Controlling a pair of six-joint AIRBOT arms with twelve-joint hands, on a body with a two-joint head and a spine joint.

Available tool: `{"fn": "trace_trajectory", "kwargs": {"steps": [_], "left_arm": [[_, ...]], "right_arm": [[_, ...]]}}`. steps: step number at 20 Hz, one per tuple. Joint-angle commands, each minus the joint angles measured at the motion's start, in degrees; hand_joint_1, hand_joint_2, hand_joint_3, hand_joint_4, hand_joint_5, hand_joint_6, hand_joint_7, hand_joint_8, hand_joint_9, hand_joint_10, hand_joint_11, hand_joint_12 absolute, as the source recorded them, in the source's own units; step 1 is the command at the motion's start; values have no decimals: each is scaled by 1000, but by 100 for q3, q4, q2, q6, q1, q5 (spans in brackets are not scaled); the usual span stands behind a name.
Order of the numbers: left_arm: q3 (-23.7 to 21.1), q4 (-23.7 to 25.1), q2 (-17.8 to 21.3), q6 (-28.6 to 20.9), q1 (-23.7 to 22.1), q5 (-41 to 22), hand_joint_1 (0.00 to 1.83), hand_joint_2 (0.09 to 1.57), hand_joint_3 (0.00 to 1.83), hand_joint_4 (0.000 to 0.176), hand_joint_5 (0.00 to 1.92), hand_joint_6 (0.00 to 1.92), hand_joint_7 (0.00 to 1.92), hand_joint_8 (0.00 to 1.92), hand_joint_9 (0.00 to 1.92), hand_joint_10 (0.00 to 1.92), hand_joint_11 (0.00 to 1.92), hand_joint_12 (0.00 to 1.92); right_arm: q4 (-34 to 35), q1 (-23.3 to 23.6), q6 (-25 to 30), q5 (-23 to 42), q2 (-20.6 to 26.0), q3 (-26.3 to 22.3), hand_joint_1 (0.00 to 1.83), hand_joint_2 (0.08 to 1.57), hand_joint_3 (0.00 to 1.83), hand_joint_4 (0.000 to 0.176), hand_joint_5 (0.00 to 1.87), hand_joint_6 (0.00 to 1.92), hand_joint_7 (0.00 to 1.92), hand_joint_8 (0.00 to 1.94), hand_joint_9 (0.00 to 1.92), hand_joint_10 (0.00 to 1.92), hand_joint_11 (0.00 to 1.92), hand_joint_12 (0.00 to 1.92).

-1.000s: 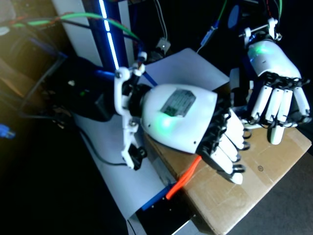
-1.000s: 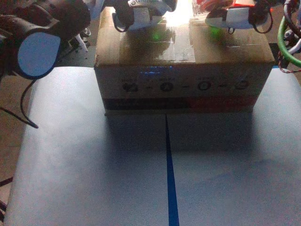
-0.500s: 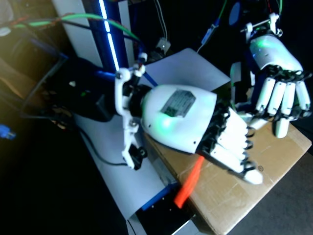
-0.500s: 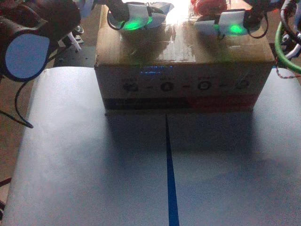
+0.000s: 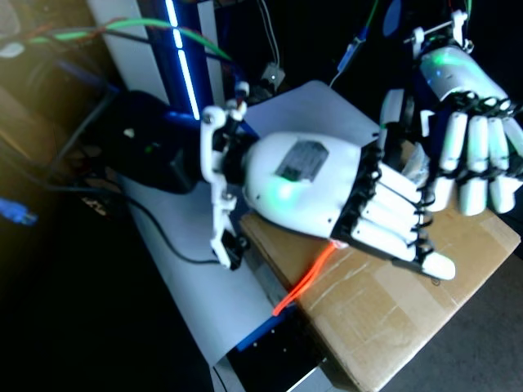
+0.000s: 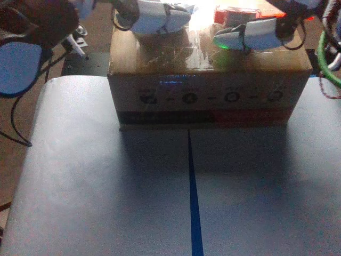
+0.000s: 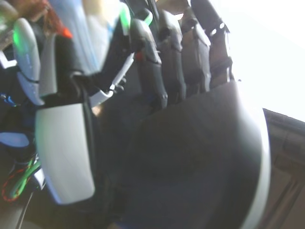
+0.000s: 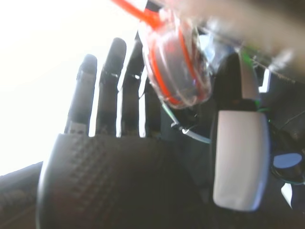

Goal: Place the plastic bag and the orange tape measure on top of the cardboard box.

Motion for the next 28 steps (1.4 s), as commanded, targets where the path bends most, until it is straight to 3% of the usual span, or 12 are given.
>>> {"fn": "trace_trajectory", "kwargs": {"steps": [1, 2, 3, 6, 8, 18, 20, 21, 23, 25, 27, 28], "left_arm": [[-34, 131, 72, -17, -44, 871, 918, 1000, 0, 0, 278, 1, 130, 4, 86, 13, 0, 729], [-92, 131, 145, -18, -47, 949, 905, 989, 0, 0, 245, 3, 106, 5, 65, 6, 0, 601], [-150, 131, 213, -19, -53, 1024, 915, 960, 0, 0, 182, 13, 50, 5, 0, 0, 0, 105], [-278, 131, 371, -19, -70, 1193, 926, 983, 8, 0, 156, 3, 73, 17, 25, 10, 15, 7], [-326, 131, 446, -19, -69, 1257, 836, 980, 0, 6, 182, 4, 108, 3, 87, 15, 0, 598], [-912, 131, 1124, -6, -44, 2107, 875, 971, 0, 7, 276, 9, 203, 11, 190, 19, 0, 992], [-1080, 131, 1326, -2, -39, 2342, 856, 951, 0, 53, 311, 12, 213, 5, 209, 23, 0, 1358], [-1193, 131, 1463, 1, -15, 2525, 862, 926, 0, 50, 383, 35, 306, 31, 284, 63, 0, 1489], [-1370, 131, 1688, 1, 67, 2866, 869, 941, 1, 33, 427, 48, 365, 42, 335, 97, 0, 1535], [-1518, 131, 1895, -7, 144, 3267, 871, 962, 0, 0, 561, 186, 560, 53, 252, 786, 40, 1627], [-1649, 131, 2079, -11, 172, 3579, 821, 991, 0, 0, 387, 769, 588, 259, 294, 1002, 142, 1602], [-1691, 131, 2139, -15, 210, 3703, 803, 1009, 1, 0, 365, 799, 550, 355, 293, 1022, 157, 1605]], "right_arm": [[-187, 73, -2, -899, 88, -37, 745, 924, 0, 0, 317, 187, 423, 85, 233, 553, 1, 1370], [-197, 88, -2, -954, 182, -107, 723, 927, 1, 0, 296, 166, 417, 65, 220, 523, 0, 1284], [-197, 113, -2, -1001, 268, -180, 691, 909, 0, 0, 240, 150, 383, 27, 177, 563, 0, 1381], [-197, 156, -1, -1157, 497, -367, 696, 916, 1, 0, 252, 126, 391, 19, 178, 579, 0, 1408], [-197, 172, -1, -1247, 533, -424, 697, 933, 2, 0, 282, 120, 398, 12, 159, 626, 0, 1399], [-197, 167, 0, -2183, 1207, -1084, 693, 938, 0, 0, 238, 36, 398, 24, 89, 753, 0, 1313], [-197, 127, 0, -2433, 1422, -1264, 717, 921, 0, 0, 263, 35, 406, 25, 55, 806, 0, 1380], [-197, 53, 0, -2627, 1594, -1386, 696, 888, 0, 0, 283, 35, 451, 47, 146, 876, 0, 1711], [-197, -87, 0, -2908, 1835, -1572, 714, 915, 0, 0, 291, 18, 443, 52, 170, 822, 2, 1735], [-197, -228, -1, -3185, 2053, -1734, 790, 950, 4, 0, 336, 29, 416, 30, 170, 732, 0, 1594], [-197, -386, -1, -3552, 2295, -1920, 725, 917, 0, 0, 420, 80, 427, 61, 140, 851, 0, 1617], [-197, -451, -2, -3686, 2367, -1985, 716, 941, 3, 0, 416, 102, 424, 64, 154, 815, 0, 1598]]}}
